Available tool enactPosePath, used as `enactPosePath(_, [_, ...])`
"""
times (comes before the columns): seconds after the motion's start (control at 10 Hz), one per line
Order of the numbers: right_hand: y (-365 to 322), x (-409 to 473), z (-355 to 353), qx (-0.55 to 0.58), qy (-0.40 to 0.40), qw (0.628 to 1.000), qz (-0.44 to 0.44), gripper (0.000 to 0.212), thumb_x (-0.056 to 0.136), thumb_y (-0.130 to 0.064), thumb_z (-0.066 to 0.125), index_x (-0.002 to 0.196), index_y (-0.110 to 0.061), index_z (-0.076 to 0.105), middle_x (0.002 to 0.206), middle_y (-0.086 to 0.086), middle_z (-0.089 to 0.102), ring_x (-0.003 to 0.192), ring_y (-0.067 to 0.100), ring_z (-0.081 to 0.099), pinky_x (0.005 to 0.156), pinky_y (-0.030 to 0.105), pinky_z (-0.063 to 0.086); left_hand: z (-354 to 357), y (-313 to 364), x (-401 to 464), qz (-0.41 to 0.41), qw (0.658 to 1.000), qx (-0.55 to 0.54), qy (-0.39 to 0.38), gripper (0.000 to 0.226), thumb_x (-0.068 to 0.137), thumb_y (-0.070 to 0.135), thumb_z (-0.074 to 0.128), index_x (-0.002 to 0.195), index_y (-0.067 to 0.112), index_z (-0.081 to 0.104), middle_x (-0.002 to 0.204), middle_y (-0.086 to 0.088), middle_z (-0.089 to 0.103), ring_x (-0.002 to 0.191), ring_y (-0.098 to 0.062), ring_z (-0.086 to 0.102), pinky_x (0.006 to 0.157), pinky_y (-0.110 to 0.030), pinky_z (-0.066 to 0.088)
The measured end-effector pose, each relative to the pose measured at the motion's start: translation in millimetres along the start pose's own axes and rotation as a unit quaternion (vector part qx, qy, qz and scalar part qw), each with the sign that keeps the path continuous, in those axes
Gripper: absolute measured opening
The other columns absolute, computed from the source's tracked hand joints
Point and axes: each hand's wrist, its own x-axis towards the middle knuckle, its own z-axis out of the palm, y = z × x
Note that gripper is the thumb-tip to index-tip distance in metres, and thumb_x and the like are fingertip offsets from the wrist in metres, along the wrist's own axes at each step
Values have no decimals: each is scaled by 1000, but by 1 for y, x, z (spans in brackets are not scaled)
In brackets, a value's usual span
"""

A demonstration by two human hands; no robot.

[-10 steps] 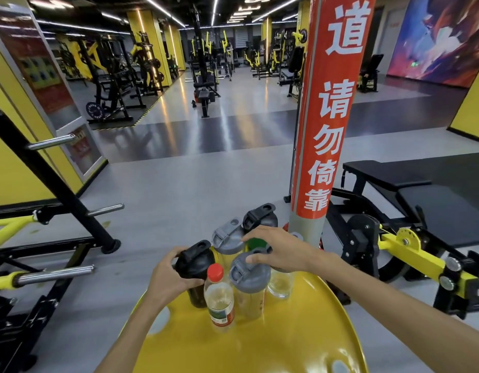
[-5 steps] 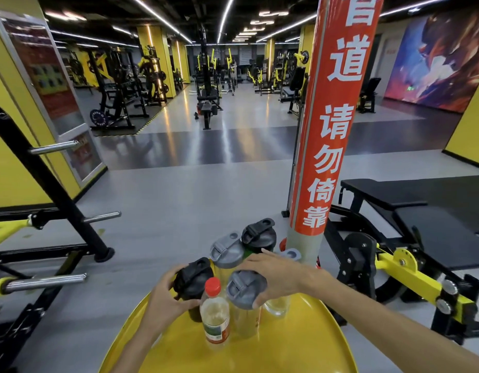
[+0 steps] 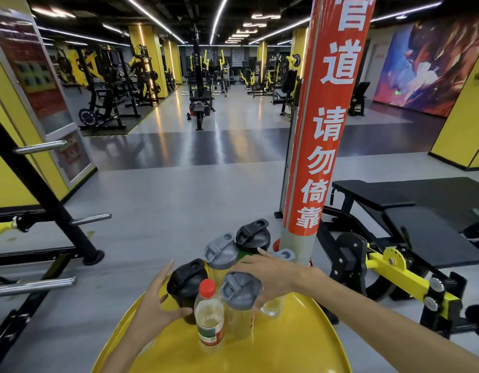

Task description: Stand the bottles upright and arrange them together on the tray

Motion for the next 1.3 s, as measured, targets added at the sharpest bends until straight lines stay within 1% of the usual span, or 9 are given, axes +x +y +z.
enactPosePath(0.1, [5, -6, -7, 2, 5, 1000, 4, 99, 68, -41, 86, 150, -29, 31, 142, -2, 44, 128, 19, 38, 111, 35, 24, -5, 13, -12, 27, 998, 12, 53, 102, 63, 10, 92, 145, 42, 41, 145, 20, 42, 131, -12, 44, 111, -42, 42])
enactPosePath(0.2, [16, -17, -16, -1, 4, 1000, 28, 102, 70, -36, 86, 152, -28, 27, 148, -2, 39, 133, 20, 35, 112, 32, 24, -3, 28, -28, 72, 990, 8, 124, 62, 76, 16, 83, 123, 50, 60, 128, 32, 53, 116, -19, 59, 97, -27, 51])
enactPosePath(0.3, [29, -28, -20, 16, -2, 998, 56, 102, 71, -33, 87, 153, -29, 26, 150, -4, 36, 134, 20, 36, 110, 34, 32, 8, 39, -39, 93, 987, -20, 130, 40, 76, 29, 77, 106, 53, 66, 122, 19, 64, 109, -18, 65, 81, -9, 51])
enactPosePath(0.5, [42, -35, -11, 36, 12, 996, 86, 89, 73, -29, 84, 148, -28, 35, 145, -6, 42, 131, 17, 41, 106, 29, 37, 40, 35, -45, 137, 988, 60, 24, 62, 76, 35, 84, 128, 52, 55, 135, 24, 56, 123, -1, 53, 93, -18, 48])
enactPosePath(0.6, [43, -35, -9, 55, 29, 994, 88, 84, 73, -22, 83, 145, -26, 41, 142, -6, 46, 128, 15, 42, 99, 21, 33, 49, 35, -45, 93, 994, 50, 19, 77, 70, 36, 88, 124, 70, 44, 129, 42, 50, 115, 12, 52, 88, -15, 46])
enactPosePath(0.7, [46, -33, -4, 64, 44, 993, 87, 83, 71, -19, 84, 144, -24, 44, 141, -4, 49, 127, 16, 43, 99, 21, 32, 51, 29, -43, 84, 994, 54, 31, 75, 71, 39, 85, 121, 74, 42, 128, 44, 50, 112, 13, 53, 90, -19, 46])
enactPosePath(0.9, [44, -35, -5, 66, 48, 992, 91, 81, 72, -20, 84, 143, -23, 45, 140, -4, 50, 126, 16, 44, 100, 24, 35, 50, 34, -43, 90, 994, 51, 30, 69, 70, 52, 83, 120, 74, 42, 128, 42, 51, 114, 12, 53, 87, -9, 46])
enactPosePath(1.1, [44, -34, -10, 63, 10, 992, 109, 87, 70, -24, 85, 144, -31, 40, 141, -6, 47, 126, 17, 46, 105, 38, 44, 35, 45, -39, 105, 992, 68, 0, 72, 71, 32, 89, 128, 56, 52, 127, 33, 59, 119, 5, 54, 94, -24, 51])
enactPosePath(1.3, [29, -42, -42, 61, -26, 991, 116, 79, 82, -25, 76, 149, -29, 35, 148, -2, 42, 133, 22, 43, 107, 35, 40, -1, 75, -33, 96, 993, 27, 54, 52, 67, 52, 83, 114, 55, 62, 118, 31, 66, 108, 1, 64, 88, -16, 51])
